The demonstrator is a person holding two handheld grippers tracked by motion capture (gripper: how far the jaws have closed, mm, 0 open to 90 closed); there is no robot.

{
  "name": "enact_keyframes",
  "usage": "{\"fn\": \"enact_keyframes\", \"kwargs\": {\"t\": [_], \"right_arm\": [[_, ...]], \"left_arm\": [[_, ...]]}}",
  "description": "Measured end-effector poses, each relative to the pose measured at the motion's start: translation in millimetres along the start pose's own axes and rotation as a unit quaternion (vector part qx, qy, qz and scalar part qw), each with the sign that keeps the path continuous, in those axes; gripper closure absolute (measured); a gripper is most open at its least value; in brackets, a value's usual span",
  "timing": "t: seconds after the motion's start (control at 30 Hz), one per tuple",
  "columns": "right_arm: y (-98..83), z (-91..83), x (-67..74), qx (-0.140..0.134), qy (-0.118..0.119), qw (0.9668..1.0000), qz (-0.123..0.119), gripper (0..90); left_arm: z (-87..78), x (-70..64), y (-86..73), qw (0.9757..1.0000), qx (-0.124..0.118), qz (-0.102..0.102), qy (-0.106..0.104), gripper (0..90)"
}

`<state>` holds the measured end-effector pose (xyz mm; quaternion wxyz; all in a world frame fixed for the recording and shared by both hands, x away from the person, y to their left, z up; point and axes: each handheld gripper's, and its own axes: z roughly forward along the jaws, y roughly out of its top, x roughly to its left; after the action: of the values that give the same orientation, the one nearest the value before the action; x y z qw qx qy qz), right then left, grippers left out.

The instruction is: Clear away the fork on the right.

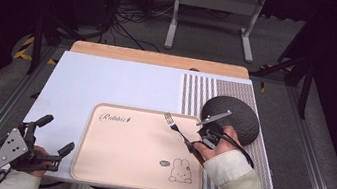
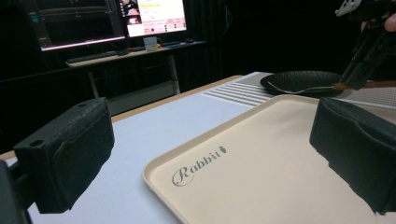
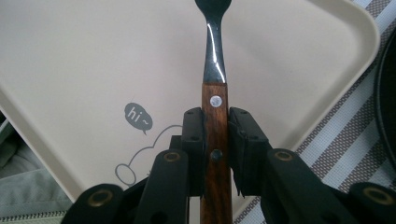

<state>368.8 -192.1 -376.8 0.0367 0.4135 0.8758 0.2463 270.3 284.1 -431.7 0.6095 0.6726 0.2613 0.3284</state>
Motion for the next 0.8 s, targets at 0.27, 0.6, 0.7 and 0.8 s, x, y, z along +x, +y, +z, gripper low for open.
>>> {"fn": "enact_keyframes", "kwargs": {"t": [0.27, 0.6, 0.7, 0.8], "right_arm": [[-2.2, 14.5, 0.6, 0.004, 0.002, 0.9999, 0.015, 77.5], [-9.0, 27.8, 3.9, 0.016, 0.01, 0.9995, 0.024, 77.5], [-10.6, 30.7, 4.2, 0.019, 0.011, 0.9995, 0.024, 77.4], [-11.5, 32.6, 4.6, 0.02, 0.012, 0.9994, 0.025, 77.4]], "left_arm": [[-0.2, 0.1, 0.1, 1.0, -0.002, 0.0, 0.001, 0.2], [-0.2, 0.1, 0.1, 1.0, -0.002, 0.0, 0.0, 0.2], [-0.2, -0.1, 0.3, 1.0, -0.002, 0.0, 0.0, 0.2], [-0.1, 0.1, 0.2, 1.0, -0.002, 0.001, 0.0, 0.3]]}}
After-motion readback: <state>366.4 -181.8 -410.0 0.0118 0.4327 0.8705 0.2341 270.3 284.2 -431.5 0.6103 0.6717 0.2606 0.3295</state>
